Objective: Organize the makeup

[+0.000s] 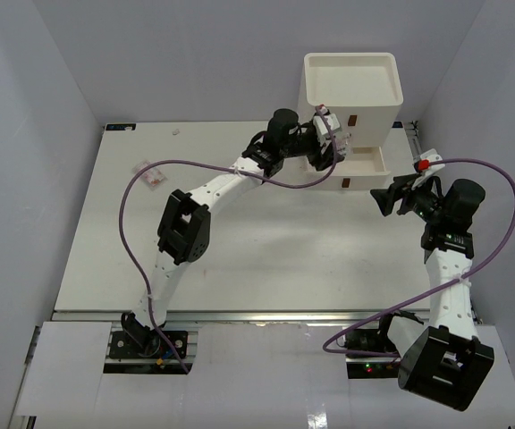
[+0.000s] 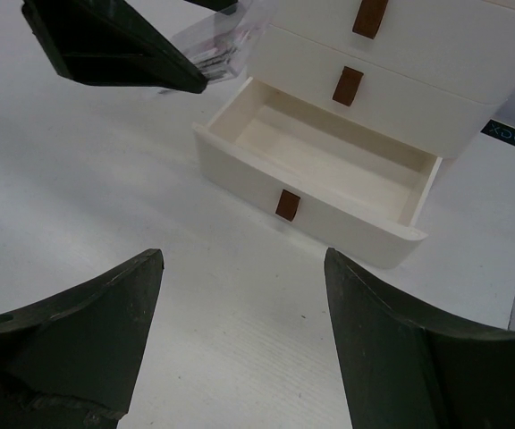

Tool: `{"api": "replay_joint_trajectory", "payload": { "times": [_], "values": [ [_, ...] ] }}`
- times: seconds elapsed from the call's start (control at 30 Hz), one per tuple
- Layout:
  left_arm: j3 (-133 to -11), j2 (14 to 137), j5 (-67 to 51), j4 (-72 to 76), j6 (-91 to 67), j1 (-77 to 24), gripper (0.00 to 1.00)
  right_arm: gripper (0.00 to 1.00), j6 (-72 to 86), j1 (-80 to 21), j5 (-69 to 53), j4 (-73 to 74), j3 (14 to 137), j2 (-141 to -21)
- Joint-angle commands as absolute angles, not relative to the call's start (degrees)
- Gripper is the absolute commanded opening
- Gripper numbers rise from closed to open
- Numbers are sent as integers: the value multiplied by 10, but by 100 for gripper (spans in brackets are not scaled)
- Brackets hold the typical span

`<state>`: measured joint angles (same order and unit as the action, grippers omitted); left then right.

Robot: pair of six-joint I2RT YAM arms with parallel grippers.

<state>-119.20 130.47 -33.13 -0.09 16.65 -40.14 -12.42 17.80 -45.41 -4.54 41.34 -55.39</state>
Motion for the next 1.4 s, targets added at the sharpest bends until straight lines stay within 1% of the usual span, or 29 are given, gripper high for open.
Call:
{"api": "replay_joint_trajectory", "payload": {
  "times": [0.0,0.1,0.27,0.43,0.67,0.73,0.77,0.83,0.9,0.97,1.0,1.1,1.13,1.37],
  "values": [
    [-1287,1373,-312,78,136,-416,1,79,-118,190,-464,-68,406,-545],
    [-1313,1405,-287,114,142,-423,1,79,-116,193,-468,-69,404,-545],
    [-1280,1422,-235,194,153,-425,5,79,-115,194,-471,-71,404,-546],
    [-1271,1445,-202,221,162,-426,10,79,-115,196,-471,-70,403,-548],
    [-1247,1460,-167,245,182,-425,24,79,-111,200,-476,-75,400,-549],
    [-1241,1460,-159,246,186,-425,30,79,-110,201,-478,-77,400,-549],
    [-1239,1461,-157,246,187,-425,35,79,-109,202,-480,-77,399,-549],
    [-1237,1461,-156,245,185,-425,52,79,-108,203,-481,-78,399,-550],
    [-1237,1460,-162,241,184,-425,62,79,-108,204,-482,-79,398,-550],
    [-1238,1458,-164,239,182,-425,70,79,-108,206,-483,-78,398,-549],
    [-1238,1457,-164,238,179,-425,76,79,-109,206,-483,-78,398,-550],
    [-1238,1451,-171,238,175,-425,85,79,-109,207,-486,-79,397,-550],
    [-1238,1450,-171,238,175,-425,87,79,-108,207,-487,-79,397,-550],
    [-1232,1444,-163,233,178,-425,91,79,-107,209,-491,-80,396,-551]
  ]
}}
